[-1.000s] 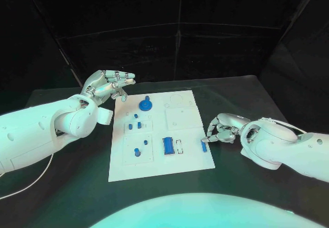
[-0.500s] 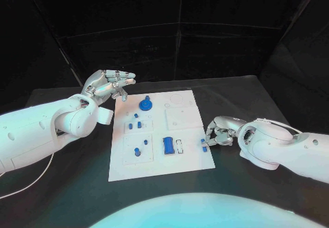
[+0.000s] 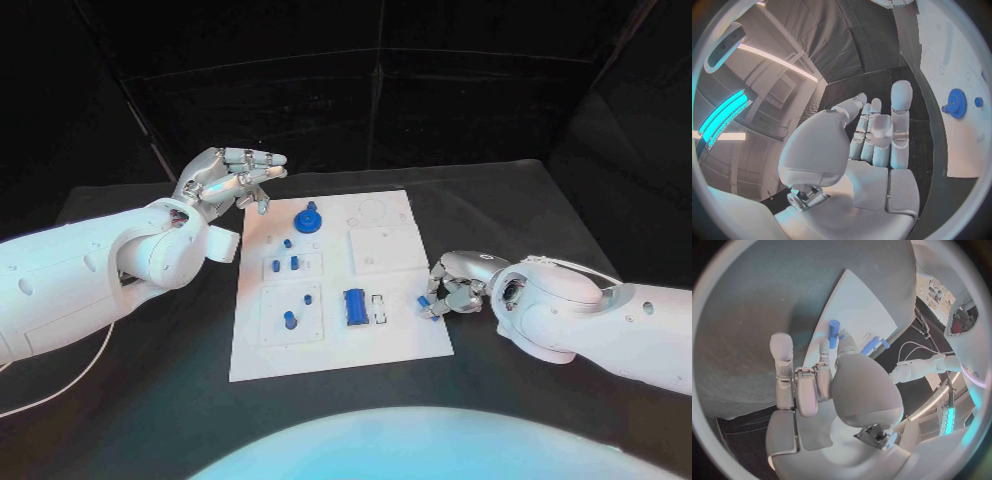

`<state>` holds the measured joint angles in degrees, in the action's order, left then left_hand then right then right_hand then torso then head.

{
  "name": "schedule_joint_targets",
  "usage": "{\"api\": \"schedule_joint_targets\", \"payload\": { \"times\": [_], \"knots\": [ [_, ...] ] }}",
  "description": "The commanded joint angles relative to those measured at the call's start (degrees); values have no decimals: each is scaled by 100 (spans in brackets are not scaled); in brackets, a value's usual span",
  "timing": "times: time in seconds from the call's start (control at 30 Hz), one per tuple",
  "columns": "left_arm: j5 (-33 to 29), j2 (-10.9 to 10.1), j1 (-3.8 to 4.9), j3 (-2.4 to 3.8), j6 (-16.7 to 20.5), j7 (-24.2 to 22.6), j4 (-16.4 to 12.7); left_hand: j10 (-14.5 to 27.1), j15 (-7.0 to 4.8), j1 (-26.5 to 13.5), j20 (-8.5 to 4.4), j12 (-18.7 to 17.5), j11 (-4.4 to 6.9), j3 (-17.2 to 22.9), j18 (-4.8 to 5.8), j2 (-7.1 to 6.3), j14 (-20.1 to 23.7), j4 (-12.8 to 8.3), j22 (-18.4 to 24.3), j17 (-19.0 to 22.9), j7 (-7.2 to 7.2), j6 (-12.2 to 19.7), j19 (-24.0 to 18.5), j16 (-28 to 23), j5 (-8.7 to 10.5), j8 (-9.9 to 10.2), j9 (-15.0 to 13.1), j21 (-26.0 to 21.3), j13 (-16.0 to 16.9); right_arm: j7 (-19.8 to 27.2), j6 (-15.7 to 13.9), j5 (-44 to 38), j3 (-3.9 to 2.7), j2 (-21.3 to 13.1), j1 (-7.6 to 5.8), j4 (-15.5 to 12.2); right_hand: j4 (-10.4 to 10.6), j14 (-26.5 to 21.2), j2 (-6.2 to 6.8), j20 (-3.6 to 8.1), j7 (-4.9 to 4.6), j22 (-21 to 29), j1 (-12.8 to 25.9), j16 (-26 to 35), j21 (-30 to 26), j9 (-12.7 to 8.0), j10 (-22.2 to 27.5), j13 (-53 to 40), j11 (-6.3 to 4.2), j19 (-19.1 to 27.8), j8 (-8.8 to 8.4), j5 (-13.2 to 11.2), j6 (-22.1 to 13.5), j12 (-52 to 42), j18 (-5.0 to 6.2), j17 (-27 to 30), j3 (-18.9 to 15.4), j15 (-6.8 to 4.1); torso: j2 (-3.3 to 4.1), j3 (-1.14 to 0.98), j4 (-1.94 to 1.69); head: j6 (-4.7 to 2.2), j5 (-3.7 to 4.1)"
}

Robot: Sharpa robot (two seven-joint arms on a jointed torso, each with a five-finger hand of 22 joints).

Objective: Assemble the parts on the task board

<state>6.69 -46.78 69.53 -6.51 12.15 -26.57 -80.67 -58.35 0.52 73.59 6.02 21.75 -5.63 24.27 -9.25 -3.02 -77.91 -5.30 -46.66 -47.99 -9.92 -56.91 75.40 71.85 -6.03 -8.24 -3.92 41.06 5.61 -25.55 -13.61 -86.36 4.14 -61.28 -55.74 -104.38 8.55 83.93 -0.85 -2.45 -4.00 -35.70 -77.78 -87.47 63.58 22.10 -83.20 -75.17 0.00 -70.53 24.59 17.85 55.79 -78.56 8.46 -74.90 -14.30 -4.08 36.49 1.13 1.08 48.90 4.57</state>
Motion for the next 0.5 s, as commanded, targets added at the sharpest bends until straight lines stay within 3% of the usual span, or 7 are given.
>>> {"api": "schedule_joint_targets", "payload": {
  "times": [0.03,0.2,0.37,0.5],
  "knots": [
    [-12,-10,7,2,-67,-16,-21,30,14,-8,20,35,-6,25,-40,26,5,6,5,7,-1,31,-20,29,-12,-26,-6,-22,8,-138,317,-286,25,42,46,28,-50,483,-12,13,-17,12,-70,30,-24,-40,14,-410,-22,10,-35,34,23,27,34,-933,-13,12,1,-3,2,-1,-20],
    [-12,-17,7,2,-67,-16,-39,30,14,-8,20,35,-6,25,-40,26,5,6,5,7,-1,31,-20,29,-12,-26,-6,-22,8,-206,417,-451,25,115,71,45,-173,483,-62,18,-7,2,-242,33,-27,-56,15,-412,-32,4,-49,31,42,29,32,-931,42,3,-1,-2,2,-1,-22],
    [-12,-22,7,2,-63,-18,-43,30,14,-8,20,35,-6,25,-40,26,5,6,5,7,-1,31,-20,29,-12,-26,-6,-22,8,-280,362,-577,24,148,80,39,-471,487,-370,56,28,-30,-741,27,-18,-121,27,-414,-73,-21,-118,-209,94,43,29,-949,434,-37,1,-5,0,0,-31],
    [-12,-27,7,2,-61,-21,-41,30,14,-8,20,35,-6,25,-40,26,5,6,5,7,-1,31,-20,29,-12,-26,-6,-22,8,-303,228,-578,24,146,83,17,-592,490,-467,74,38,-54,-888,22,-6,-168,34,-418,-89,-36,-170,-83,137,51,24,-962,713,-49,-5,-5,2,0,-41]
  ]
}}
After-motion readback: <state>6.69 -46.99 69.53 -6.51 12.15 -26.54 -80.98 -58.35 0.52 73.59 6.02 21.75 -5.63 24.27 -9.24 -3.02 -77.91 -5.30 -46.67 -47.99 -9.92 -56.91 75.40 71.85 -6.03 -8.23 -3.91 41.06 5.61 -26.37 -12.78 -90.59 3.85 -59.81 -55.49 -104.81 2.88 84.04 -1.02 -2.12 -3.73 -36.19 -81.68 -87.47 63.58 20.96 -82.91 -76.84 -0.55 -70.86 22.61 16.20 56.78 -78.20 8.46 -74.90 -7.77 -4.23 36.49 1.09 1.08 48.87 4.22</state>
